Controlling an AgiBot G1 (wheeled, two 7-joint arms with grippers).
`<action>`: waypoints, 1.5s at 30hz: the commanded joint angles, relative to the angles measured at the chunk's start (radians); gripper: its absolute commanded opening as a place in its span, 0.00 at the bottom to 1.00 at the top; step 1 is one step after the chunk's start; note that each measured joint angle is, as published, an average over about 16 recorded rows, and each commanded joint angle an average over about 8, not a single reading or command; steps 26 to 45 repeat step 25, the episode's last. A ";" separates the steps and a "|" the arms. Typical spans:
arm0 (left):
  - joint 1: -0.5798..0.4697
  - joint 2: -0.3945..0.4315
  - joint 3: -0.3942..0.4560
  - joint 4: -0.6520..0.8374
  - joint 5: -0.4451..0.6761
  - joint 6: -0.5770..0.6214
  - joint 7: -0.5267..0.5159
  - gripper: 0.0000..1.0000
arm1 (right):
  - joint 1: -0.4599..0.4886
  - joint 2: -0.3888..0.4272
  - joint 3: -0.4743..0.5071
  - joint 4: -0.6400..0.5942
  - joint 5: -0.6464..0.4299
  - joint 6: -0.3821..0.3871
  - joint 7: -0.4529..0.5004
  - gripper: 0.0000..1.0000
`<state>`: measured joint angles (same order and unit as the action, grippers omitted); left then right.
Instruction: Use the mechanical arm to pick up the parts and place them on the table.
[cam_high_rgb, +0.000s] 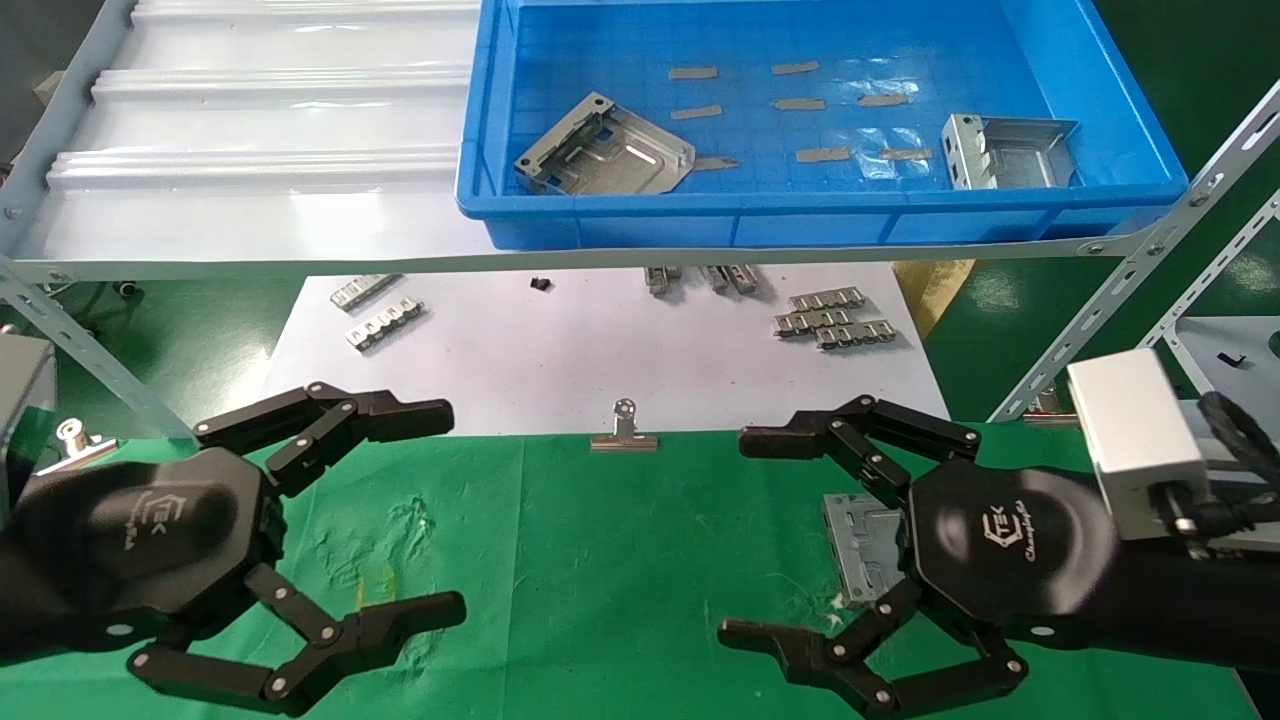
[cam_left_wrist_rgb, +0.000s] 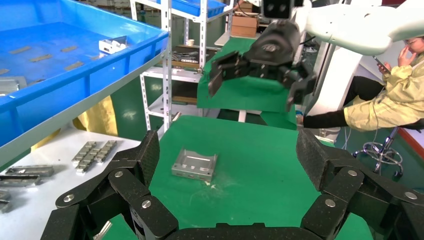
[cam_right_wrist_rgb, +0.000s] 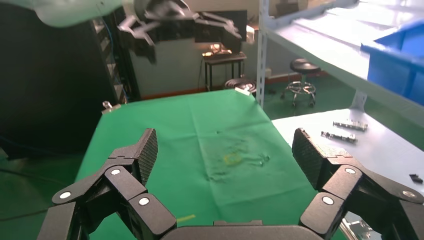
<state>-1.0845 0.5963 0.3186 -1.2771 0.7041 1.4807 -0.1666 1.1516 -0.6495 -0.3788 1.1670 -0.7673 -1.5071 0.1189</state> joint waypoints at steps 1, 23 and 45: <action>0.000 0.000 0.000 0.000 0.000 0.000 0.000 1.00 | -0.028 0.014 0.036 0.042 0.013 0.004 0.025 1.00; 0.000 0.000 0.000 0.000 0.000 0.000 0.000 1.00 | -0.086 0.042 0.109 0.128 0.042 0.013 0.072 1.00; 0.000 0.000 0.000 0.000 0.000 0.000 0.000 1.00 | -0.085 0.042 0.108 0.127 0.042 0.013 0.071 1.00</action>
